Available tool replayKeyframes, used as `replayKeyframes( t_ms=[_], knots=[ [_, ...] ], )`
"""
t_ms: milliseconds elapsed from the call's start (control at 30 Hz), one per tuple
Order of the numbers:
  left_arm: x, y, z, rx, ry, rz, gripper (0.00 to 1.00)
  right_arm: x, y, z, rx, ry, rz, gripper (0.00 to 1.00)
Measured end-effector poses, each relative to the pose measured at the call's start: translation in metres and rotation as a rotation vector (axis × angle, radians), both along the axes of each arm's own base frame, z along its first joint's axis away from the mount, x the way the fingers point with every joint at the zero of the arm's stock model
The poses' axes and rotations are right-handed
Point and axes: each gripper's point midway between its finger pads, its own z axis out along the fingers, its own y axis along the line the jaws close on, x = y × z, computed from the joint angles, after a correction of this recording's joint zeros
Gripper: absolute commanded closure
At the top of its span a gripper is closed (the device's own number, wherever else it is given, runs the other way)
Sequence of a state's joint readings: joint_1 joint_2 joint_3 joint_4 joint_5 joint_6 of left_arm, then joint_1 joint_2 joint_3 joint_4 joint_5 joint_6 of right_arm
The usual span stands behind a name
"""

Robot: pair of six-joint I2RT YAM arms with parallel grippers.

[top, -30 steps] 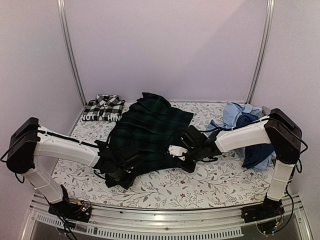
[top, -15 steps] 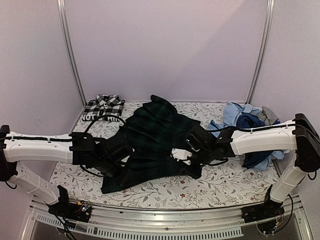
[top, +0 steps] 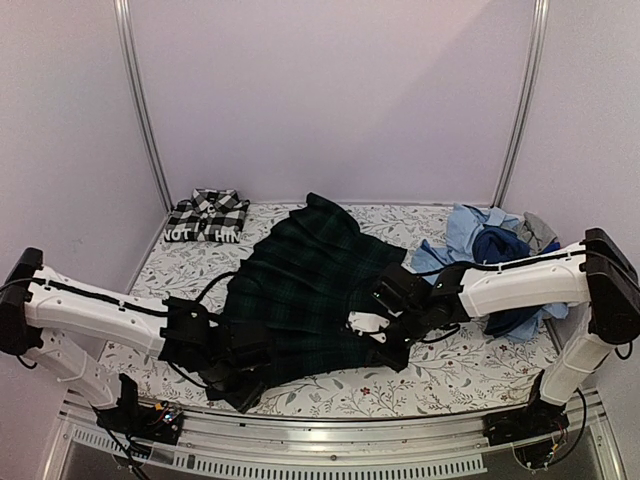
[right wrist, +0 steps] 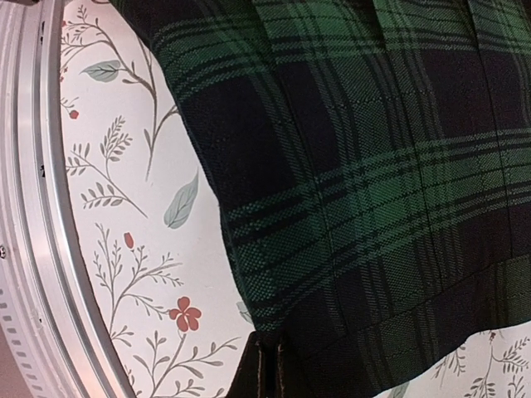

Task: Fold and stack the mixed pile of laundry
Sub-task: Pick up the flattened skirt from the center of the board.

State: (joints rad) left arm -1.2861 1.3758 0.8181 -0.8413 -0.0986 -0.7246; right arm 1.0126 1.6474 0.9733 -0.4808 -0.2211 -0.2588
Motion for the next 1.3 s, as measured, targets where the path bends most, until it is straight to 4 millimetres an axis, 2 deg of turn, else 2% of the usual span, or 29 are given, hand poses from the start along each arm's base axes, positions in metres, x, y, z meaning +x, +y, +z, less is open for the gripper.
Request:
replayKeyframes(
  t_ms=[67, 167, 467, 733, 833, 967, 1033, 1100, 1200, 1300],
  knots=[
    [-0.007, 0.001, -0.016, 0.064, 0.014, -0.028, 0.4, -0.001, -0.001, -0.002, -0.006, 0.008, -0.007, 1.0],
    [-0.005, 0.008, -0.029, 0.168, -0.005, -0.04, 0.4, -0.001, -0.001, -0.002, -0.005, 0.013, -0.013, 1.0],
    [0.009, 0.008, -0.039, 0.24, -0.077, -0.058, 0.49, -0.001, -0.001, -0.002, -0.005, 0.022, -0.027, 1.0],
    [0.02, -0.003, -0.042, 0.21, -0.109, -0.096, 0.78, -0.005, -0.003, -0.005, -0.008, 0.04, -0.025, 1.0],
    [0.025, -0.007, -0.043, 0.195, -0.119, -0.108, 0.99, -0.005, -0.003, -0.005, -0.006, 0.04, -0.025, 1.0],
    [0.032, -0.009, -0.041, 0.18, -0.127, -0.109, 1.0, -0.005, -0.003, -0.005, -0.007, 0.041, -0.027, 1.0],
    [0.032, -0.01, -0.036, 0.16, -0.129, -0.114, 1.0, -0.005, -0.003, -0.005, -0.008, 0.041, -0.028, 1.0],
    [0.032, -0.014, -0.022, 0.113, -0.137, -0.119, 1.0, -0.006, -0.003, -0.004, -0.008, 0.042, -0.028, 1.0],
    [0.031, -0.026, 0.012, 0.005, -0.153, -0.115, 1.0, -0.006, -0.002, 0.003, 0.001, 0.043, -0.028, 1.0],
    [0.03, -0.034, 0.05, -0.111, -0.166, -0.096, 1.0, -0.005, 0.002, 0.019, 0.036, 0.035, -0.028, 1.0]
  ],
)
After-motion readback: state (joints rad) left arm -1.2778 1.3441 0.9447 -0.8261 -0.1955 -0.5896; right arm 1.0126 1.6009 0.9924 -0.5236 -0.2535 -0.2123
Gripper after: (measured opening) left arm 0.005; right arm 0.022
